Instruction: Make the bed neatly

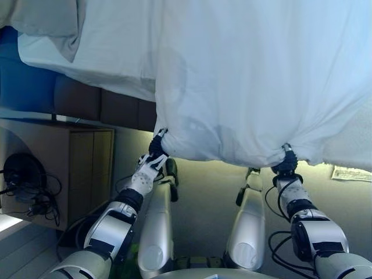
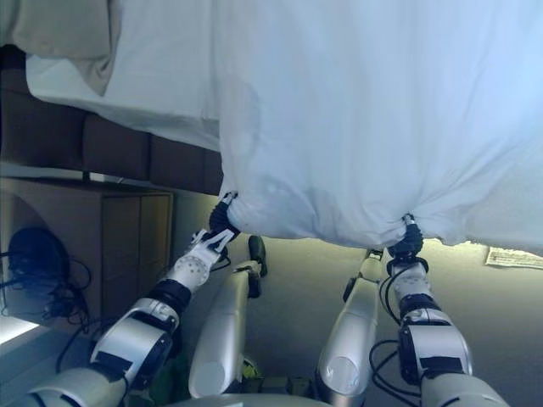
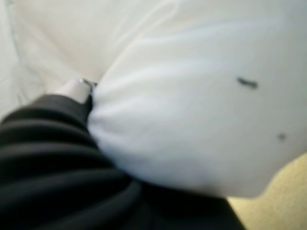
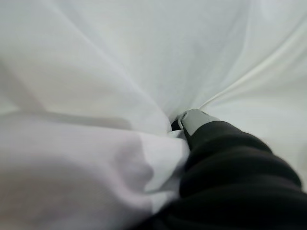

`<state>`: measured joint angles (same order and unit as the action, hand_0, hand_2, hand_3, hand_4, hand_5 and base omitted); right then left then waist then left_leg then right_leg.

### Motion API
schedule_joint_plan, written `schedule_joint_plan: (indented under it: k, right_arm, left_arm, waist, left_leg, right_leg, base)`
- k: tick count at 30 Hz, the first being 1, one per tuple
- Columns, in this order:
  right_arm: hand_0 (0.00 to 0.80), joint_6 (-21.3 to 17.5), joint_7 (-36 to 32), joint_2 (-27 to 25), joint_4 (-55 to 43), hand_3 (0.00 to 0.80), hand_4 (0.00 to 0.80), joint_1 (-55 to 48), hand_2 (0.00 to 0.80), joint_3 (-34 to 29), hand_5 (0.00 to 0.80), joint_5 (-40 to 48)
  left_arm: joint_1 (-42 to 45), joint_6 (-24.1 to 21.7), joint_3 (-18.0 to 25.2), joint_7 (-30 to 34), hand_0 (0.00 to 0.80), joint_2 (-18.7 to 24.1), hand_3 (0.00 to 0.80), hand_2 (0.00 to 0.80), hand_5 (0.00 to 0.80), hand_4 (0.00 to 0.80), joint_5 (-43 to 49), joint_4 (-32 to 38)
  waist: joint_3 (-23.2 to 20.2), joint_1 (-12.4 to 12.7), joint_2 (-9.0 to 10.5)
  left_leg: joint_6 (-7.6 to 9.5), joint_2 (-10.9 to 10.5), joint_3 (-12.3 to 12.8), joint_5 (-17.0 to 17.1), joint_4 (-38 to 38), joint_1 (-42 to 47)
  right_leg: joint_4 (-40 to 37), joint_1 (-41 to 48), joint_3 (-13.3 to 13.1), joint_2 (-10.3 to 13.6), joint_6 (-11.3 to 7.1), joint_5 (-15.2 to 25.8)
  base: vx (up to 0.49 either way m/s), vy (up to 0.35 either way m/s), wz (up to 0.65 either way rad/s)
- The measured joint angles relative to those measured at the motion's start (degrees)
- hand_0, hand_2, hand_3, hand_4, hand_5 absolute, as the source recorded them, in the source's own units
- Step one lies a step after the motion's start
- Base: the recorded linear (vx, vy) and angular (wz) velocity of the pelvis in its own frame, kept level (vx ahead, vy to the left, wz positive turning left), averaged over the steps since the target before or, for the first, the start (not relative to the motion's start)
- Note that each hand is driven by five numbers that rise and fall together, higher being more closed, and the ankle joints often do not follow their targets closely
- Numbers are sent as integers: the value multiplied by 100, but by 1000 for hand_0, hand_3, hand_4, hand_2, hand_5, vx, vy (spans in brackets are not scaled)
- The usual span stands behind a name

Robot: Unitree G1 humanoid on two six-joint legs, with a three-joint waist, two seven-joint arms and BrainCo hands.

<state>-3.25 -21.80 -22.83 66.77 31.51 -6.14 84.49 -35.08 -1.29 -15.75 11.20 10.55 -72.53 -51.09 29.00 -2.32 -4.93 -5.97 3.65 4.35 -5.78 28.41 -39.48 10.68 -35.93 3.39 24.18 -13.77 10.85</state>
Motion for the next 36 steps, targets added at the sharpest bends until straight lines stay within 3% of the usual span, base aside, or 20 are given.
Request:
schedule_joint_plan:
  k: [2,11,17,18,19,20,25,30,36]
  right_arm:
    - [800,44,-73,-100,25,800,800,10,800,1,800,1]
    - [800,81,-149,-217,1,800,800,324,800,10,800,45]
    - [800,347,307,-255,-20,800,800,479,800,-1,800,-90]
    - [800,355,366,-257,-20,800,800,481,800,-1,800,-90]
    - [160,357,489,-253,-21,160,160,495,160,0,160,-57]
    - [0,376,657,-248,-15,0,0,505,0,-5,0,-44]
    - [0,473,1488,-231,420,0,0,310,0,-11,0,75]
    - [0,490,2399,-233,1060,0,0,-578,0,-149,0,347]
    - [0,497,2602,-393,1242,0,0,-1410,0,-544,0,716]
  left_arm:
    - [-210,-84,-25,24,800,48,800,800,800,800,109,-206]
    - [-693,-465,215,92,800,193,800,800,800,800,548,-767]
    - [-903,-475,512,81,800,200,800,800,800,800,820,-1303]
    - [-903,-475,530,78,668,190,668,668,668,668,827,-1309]
    - [-903,-473,567,49,0,176,0,0,0,0,834,-1308]
    - [-896,-464,576,0,0,171,0,0,0,0,846,-1311]
    - [-644,-456,646,-456,0,192,0,0,0,0,867,-1570]
    - [-3,-401,855,-818,0,343,0,0,0,0,856,-1730]
    - [522,-414,1067,-832,0,810,0,0,0,0,653,-1543]
  waist:
    - [-8,1,-4]
    - [-16,-17,17]
    - [-30,-145,67]
    - [-30,-144,68]
    - [-37,-141,79]
    - [-48,-135,101]
    - [-79,-128,170]
    - [-47,-139,223]
    - [-30,-120,252]
  left_leg:
    - [3,1,-59,-12,96,-230]
    - [-84,215,-101,42,242,-1087]
    - [-89,244,25,2,253,-1175]
    - [-92,246,25,-5,261,-1175]
    - [-96,251,22,-8,268,-1181]
    - [-99,272,17,-8,277,-1194]
    - [-108,310,8,-13,309,-1277]
    - [-112,344,-14,-9,247,-1186]
    - [-105,312,-65,25,-23,-508]
  right_leg:
    - [215,-259,-24,4,28,-169]
    - [308,-1145,-150,-243,46,-130]
    - [458,-1393,-248,-243,63,-162]
    - [491,-1403,-256,-242,53,-188]
    - [531,-1419,-256,-244,50,-217]
    - [574,-1442,-254,-254,57,-246]
    - [584,-1504,-248,-294,73,-258]
    - [515,-1375,-185,-291,65,-249]
    - [195,-549,26,-250,60,-230]
  base:
    - [-45,61,8]
    - [4,14,-7]
    - [8,43,-7]
    - [2,-54,-2]
    - [-4,-44,2]
    - [-4,-49,0]
    - [2,-30,0]
    - [18,-53,2]
    - [24,-26,8]
